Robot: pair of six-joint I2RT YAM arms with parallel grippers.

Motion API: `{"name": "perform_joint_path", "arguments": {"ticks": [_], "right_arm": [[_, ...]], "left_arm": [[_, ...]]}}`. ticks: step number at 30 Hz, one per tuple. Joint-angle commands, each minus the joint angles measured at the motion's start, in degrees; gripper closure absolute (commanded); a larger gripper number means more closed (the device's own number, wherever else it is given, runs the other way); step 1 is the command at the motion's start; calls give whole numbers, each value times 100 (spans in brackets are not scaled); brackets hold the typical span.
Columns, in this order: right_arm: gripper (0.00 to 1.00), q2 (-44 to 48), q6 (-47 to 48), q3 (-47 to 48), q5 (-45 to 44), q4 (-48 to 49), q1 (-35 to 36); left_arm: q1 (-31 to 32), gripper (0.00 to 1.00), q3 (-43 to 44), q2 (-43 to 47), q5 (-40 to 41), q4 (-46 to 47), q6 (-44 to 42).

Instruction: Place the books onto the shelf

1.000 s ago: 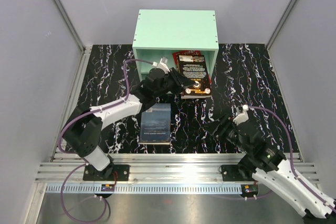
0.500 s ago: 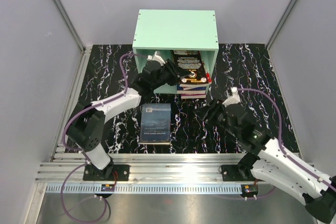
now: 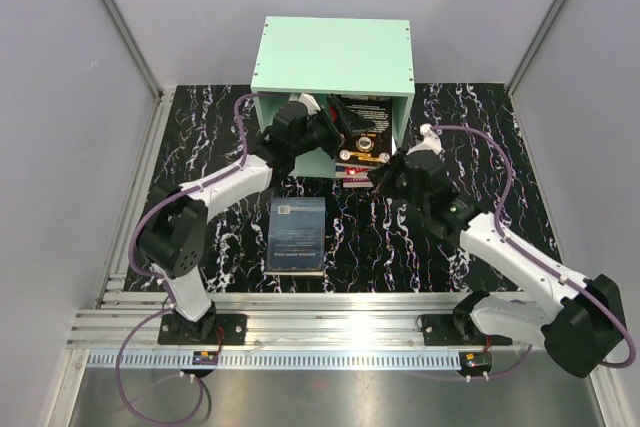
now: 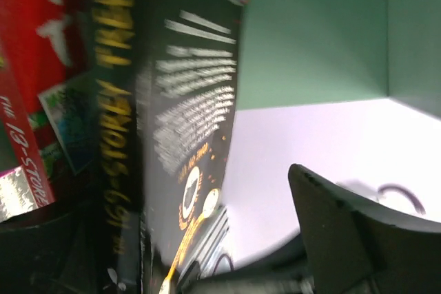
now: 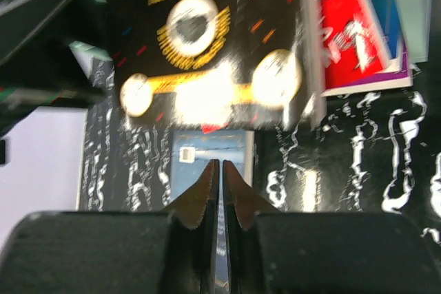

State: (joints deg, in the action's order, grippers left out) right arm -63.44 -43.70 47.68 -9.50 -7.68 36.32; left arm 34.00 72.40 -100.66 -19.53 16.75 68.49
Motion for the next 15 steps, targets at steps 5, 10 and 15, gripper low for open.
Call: {"name": "perform_joint_path", "arguments": {"ticks": [5,10,15], "right_arm": [[95,-520,90,338,588,539,-204],[99,-92,-225,-3,932,619,-204],[100,674,-437,-758,1371,514,-186]], "left_arm": [[-227,1,283,-67,-280,-524,-503],[-253,1,511,-173,-332,-717,-565],[-280,1,521,-393,-306,-744,-468]]}}
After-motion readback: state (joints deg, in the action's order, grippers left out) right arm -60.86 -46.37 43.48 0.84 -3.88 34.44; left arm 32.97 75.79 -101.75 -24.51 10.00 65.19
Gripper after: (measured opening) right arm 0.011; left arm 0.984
